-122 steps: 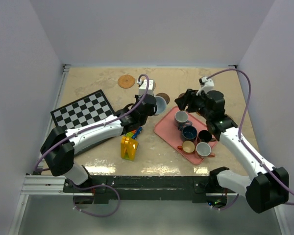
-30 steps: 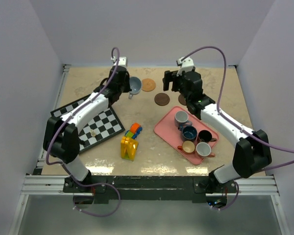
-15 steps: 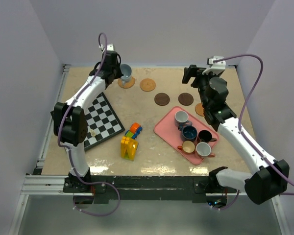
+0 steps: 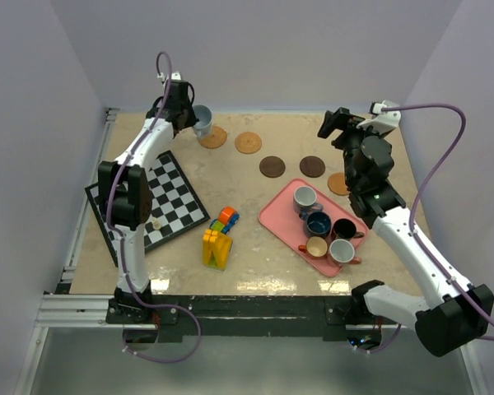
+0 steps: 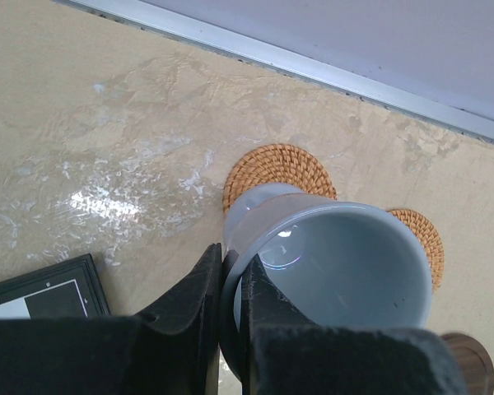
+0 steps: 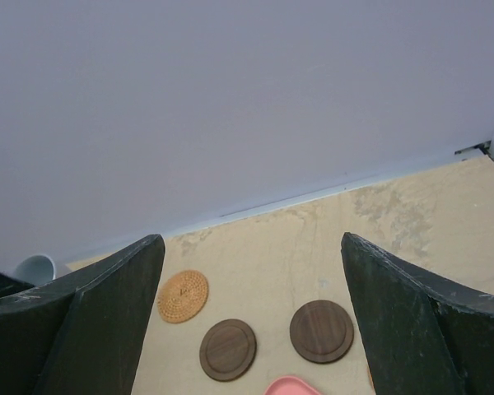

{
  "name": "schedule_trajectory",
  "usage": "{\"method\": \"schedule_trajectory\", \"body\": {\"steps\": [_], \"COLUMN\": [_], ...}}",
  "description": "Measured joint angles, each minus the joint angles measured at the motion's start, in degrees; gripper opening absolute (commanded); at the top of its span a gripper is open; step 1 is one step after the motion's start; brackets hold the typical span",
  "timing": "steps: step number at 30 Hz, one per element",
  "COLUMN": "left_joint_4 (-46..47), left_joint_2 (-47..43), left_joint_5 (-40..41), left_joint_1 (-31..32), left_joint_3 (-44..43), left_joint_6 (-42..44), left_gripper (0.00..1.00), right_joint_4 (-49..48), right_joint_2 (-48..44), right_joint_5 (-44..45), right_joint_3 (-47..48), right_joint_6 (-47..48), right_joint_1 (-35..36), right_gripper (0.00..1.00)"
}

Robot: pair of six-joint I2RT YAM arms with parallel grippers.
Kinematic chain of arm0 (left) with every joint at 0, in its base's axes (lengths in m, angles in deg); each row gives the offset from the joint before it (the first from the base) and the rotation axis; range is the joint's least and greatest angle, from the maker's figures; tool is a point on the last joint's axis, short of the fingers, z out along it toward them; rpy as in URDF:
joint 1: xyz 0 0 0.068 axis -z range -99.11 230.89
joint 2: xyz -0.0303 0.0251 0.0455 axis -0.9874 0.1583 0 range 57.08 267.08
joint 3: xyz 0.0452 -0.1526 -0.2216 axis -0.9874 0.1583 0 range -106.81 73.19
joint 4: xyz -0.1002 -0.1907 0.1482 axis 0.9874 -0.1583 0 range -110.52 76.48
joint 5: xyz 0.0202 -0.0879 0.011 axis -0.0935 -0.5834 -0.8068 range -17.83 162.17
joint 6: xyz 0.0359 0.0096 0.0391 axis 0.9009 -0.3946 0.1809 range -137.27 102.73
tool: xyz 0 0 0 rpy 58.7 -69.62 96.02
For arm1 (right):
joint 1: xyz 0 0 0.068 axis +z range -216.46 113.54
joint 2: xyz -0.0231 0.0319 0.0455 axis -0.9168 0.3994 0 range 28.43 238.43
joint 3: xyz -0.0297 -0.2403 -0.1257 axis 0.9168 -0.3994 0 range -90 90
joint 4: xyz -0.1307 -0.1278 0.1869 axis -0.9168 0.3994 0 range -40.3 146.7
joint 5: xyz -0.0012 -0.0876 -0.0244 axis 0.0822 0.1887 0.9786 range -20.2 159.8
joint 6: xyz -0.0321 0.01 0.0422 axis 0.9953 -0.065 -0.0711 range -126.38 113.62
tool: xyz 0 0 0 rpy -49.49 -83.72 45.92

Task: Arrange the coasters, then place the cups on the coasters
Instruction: Place the cup on the coaster.

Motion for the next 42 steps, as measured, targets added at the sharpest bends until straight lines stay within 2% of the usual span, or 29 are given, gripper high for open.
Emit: {"method": "schedule_trajectory", "body": {"steps": [18,31,42], "left_joint_4": [2.21,4.22,4.87], "left_joint_2": [9.07,10.32,13.79], "left_joint_5": [-2.58,-2.58,-3.65], "left_joint_1": [-1.46,-1.46,-1.46], "left_joint_3": [-4.9,-7.21,-8.55], "left_joint_6": [0.07,0.66,0.46], "left_gripper": [0.0,0.0,0.0], "right_joint_4": [2.34,2.1,1.84], "right_joint_2": [8.02,11.08,14.67], "right_joint_5": [2.03,1.92,0.7], "right_joint_3": [6.36,12.28,13.6], "right_joint_6": [-2.29,8.68,10.51], "right_joint_1": [0.0,0.0,0.0], "right_gripper": [0.93,0.93,0.93]}}
